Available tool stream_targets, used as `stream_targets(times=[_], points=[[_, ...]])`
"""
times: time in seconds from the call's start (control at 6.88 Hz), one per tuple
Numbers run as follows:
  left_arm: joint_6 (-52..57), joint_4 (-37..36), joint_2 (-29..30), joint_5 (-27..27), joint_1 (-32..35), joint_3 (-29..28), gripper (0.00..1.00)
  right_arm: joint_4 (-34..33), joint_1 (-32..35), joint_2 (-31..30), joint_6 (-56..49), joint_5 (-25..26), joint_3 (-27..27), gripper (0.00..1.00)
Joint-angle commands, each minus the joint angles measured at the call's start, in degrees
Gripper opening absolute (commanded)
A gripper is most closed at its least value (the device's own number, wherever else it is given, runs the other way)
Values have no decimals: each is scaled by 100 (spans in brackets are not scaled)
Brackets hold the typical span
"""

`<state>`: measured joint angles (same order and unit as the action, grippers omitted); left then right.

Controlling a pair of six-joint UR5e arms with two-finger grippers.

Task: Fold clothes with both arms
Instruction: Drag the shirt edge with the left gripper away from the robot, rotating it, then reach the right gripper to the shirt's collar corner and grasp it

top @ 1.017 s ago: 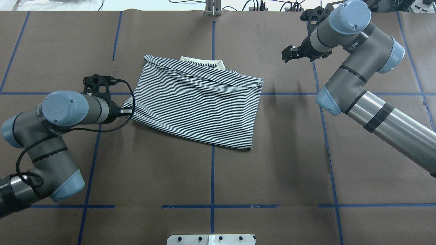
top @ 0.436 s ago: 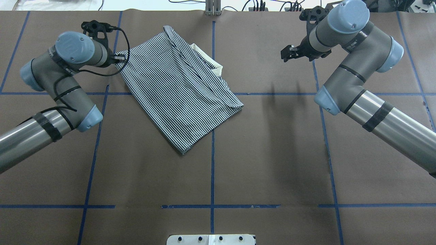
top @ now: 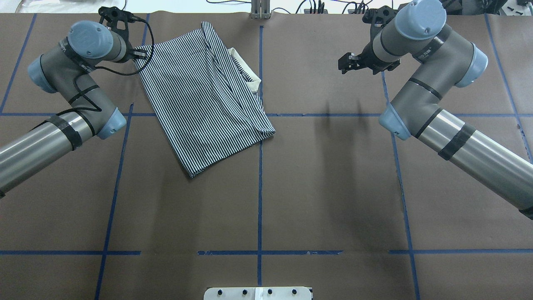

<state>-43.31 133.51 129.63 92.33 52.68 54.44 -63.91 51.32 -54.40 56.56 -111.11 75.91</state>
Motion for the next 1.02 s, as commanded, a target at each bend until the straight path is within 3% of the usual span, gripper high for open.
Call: stream_targets(times=[0.0,0.15,0.58,0.87], points=[[848,254,-69,640,425,13,100,-16,-227,611,974,133,-338,99],[947,264,-278,899,506,249,100,2,-498,1154,1702,560,-732,96],[921,264,-342,910,507,347,100,98,-1140,2255,3121,1599,-1682,87],[912,272,-342,901,507,348,100,921,-1422,2618,3510,2074,-2526,86]])
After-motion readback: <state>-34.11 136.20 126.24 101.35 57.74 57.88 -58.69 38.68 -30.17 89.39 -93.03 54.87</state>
